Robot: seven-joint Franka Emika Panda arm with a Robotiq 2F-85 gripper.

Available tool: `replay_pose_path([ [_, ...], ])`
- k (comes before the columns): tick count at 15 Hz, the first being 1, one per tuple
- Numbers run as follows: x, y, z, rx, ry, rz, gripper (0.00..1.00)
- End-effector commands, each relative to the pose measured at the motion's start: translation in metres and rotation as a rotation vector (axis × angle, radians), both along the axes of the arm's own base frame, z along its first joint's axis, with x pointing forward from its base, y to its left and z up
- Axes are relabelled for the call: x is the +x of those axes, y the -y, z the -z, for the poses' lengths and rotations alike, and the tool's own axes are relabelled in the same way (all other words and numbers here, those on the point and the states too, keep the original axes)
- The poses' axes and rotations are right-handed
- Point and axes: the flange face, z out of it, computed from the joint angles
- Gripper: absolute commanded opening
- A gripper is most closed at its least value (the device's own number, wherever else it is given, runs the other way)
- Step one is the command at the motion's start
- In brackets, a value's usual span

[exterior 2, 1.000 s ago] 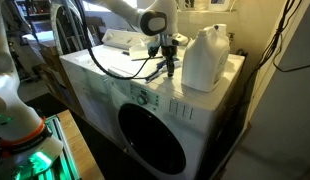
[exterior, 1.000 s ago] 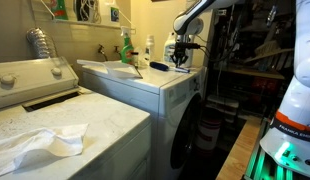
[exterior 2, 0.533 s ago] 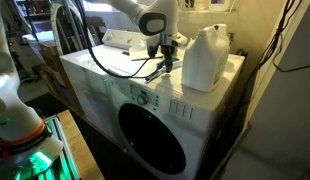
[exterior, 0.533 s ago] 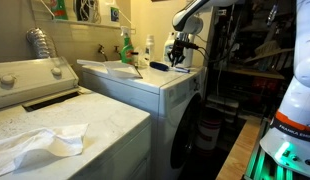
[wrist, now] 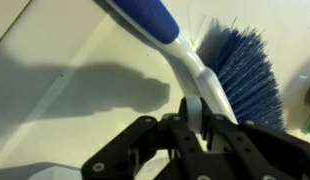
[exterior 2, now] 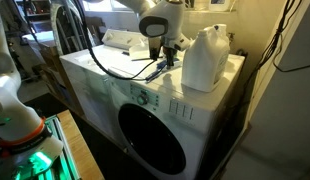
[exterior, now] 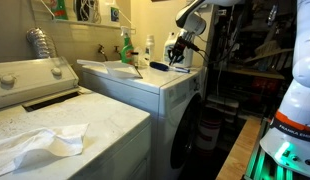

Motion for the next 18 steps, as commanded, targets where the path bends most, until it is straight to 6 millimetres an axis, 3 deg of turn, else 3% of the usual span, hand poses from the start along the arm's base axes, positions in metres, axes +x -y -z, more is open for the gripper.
replay_pose_path([
  [1,-0.007,0.009,0.017,0.036,0.02,0.002,0.03],
  [4,-0.008,0.012,0.019,0.018,0.019,0.004,0.33],
  [5,-0.009,0.013,0.02,0.003,0.019,0.009,0.34],
  [7,-0.009,0.013,0.023,-0.008,0.019,0.014,0.46],
  [9,-0.011,0.014,0.026,-0.025,0.018,0.02,0.46],
  [14,-0.013,0.014,0.029,-0.056,0.017,0.027,0.34],
  [18,-0.017,0.017,0.027,-0.13,0.02,0.029,0.4],
])
